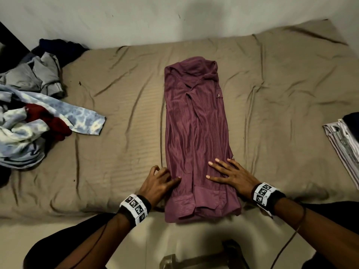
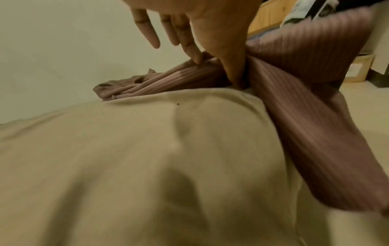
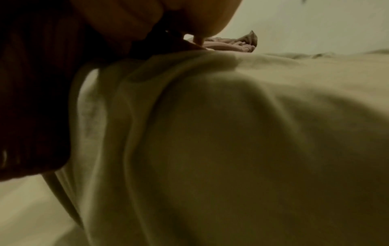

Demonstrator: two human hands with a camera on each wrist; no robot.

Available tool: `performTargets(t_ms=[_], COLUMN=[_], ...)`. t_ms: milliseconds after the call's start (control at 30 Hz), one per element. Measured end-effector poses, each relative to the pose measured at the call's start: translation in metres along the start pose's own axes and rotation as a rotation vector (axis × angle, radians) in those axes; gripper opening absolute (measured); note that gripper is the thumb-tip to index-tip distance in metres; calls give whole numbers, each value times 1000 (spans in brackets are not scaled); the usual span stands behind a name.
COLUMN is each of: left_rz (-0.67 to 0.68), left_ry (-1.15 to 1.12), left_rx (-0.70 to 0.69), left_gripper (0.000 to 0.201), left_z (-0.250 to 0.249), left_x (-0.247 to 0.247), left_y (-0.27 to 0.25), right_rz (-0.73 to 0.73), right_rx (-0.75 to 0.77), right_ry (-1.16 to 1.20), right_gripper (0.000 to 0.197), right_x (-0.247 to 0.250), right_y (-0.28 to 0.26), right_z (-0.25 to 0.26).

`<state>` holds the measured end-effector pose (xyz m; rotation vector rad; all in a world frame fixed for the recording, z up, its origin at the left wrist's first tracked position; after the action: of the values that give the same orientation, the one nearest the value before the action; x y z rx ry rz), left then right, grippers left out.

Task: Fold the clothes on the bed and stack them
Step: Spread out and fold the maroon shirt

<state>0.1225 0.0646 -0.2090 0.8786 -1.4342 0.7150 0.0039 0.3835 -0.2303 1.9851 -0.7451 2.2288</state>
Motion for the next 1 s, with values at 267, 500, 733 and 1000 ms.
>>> performTargets(t_ms=[267, 500, 733, 1000], left_rz=[290, 127, -65, -34], left_ry=[108, -480, -1588, -1852], left_rx=[-220, -244, 1012, 1348], left_gripper=[66, 47, 22, 89], left_z=[1, -50, 7, 34], left_x=[4, 86, 72, -1], left_y=[10, -37, 67, 71], right_rz=[60, 62, -238, -159], right_rx=[-19, 144, -692, -954], right_ry=[149, 920, 2191, 2288], right_gripper=[110, 35, 27, 44], right_x=[9, 65, 105, 42], right_y=[-9, -63, 16, 27], right_z=[1, 40, -17, -40])
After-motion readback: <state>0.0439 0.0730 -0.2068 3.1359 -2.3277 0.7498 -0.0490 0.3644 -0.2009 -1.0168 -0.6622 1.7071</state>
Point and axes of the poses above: each hand's wrist, its own y-axis towards the middle knuckle, its own x-axis out of the back of the hand, z = x × y, the point moved 2 cm from there along y, towards the middle knuckle, and after that the axes turned 3 degrees about z, right-handed, at the moved point
